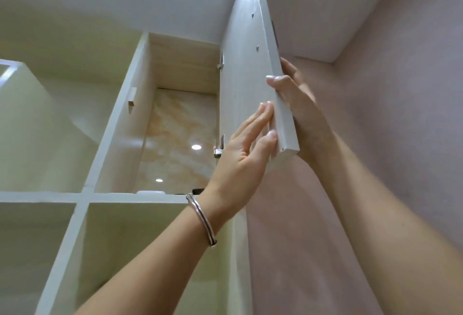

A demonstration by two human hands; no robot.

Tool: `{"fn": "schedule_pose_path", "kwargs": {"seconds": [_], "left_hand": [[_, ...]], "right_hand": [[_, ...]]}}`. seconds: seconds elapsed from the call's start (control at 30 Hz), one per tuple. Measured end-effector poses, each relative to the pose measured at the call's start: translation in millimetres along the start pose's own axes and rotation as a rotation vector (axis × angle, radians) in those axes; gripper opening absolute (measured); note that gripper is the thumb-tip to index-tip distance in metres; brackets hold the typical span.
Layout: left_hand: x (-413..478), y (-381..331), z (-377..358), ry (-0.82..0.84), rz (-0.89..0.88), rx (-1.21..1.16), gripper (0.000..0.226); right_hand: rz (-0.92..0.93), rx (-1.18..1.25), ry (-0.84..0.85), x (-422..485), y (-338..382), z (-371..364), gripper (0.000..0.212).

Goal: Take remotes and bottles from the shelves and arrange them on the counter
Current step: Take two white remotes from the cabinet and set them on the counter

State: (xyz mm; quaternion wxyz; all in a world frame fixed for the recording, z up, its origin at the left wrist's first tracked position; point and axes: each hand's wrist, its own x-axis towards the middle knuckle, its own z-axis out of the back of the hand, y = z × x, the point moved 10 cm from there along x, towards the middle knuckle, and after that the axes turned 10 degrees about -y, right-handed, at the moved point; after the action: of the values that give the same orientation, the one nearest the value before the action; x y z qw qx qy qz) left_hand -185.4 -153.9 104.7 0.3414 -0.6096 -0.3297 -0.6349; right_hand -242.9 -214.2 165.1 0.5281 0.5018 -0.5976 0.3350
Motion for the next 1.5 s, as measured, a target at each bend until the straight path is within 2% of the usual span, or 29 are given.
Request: {"fn": "schedule_pose_path", "kwargs": {"seconds": [0.43, 0.57, 0.63, 0.7, 0.73, 0.8, 0.87, 0.97, 1.1, 1.23, 1.37, 1.5], "left_hand": [[-4.1, 3.1, 9.7, -0.056, 0.049, -0.001, 0.026], [-11.9, 8.3, 16.4, -0.051, 0.071, 0.117, 0.050], [-21.1, 10.7, 25.4, -0.025, 0.089, 0.160, 0.045], [-30.1, 14.7, 42.0, 0.004, 0.066, 0.274, 0.035], [-34.2, 19.1, 54.4, 0.011, 0.062, 0.351, 0.033], [-40.4, 29.4, 88.5, -0.017, 0.083, 0.526, 0.030], [-42.7, 33.8, 128.6, -0.085, 0.113, 0.688, 0.022], [-41.8, 37.5, 190.0, -0.177, 0.196, 0.846, 0.023], [-36.0, 44.7, 226.4, -0.140, 0.251, 0.964, 0.034], [-25.0, 56.6, 220.7, -0.074, 0.222, 1.002, 0.031], [-18.4, 65.9, 208.6, -0.041, 0.157, 1.060, 0.032], [-7.5, 79.3, 202.2, 0.004, 0.135, 1.150, 0.035]], "right_hand": [[0.056, -0.139, -0.061, 1.4, 7.9, 9.9, 0.025], [0.111, -0.231, -0.111, -8.4, 17.0, 5.6, 0.027], [0.296, -0.398, -0.188, -26.5, 35.2, 5.9, 0.027], [0.605, -0.670, -0.215, -59.5, 58.2, -9.2, 0.030], [0.742, -0.773, -0.179, -77.8, 63.0, -23.6, 0.030], [0.884, -0.878, -0.033, -107.4, 55.5, -54.1, 0.022], [0.906, -0.913, 0.082, -123.6, 37.5, -76.9, 0.015], [0.958, -1.041, 0.098, -135.2, 18.6, -101.5, 0.013], [0.968, -1.227, 0.175, -141.3, -13.5, -128.8, 0.015], [0.876, -1.474, 0.060, -122.9, -33.0, -117.9, 0.019], [0.822, -1.572, -0.082, -112.2, -31.4, -95.4, 0.018], [0.764, -1.616, -0.057, -110.3, -40.1, -103.0, 0.006]]}}
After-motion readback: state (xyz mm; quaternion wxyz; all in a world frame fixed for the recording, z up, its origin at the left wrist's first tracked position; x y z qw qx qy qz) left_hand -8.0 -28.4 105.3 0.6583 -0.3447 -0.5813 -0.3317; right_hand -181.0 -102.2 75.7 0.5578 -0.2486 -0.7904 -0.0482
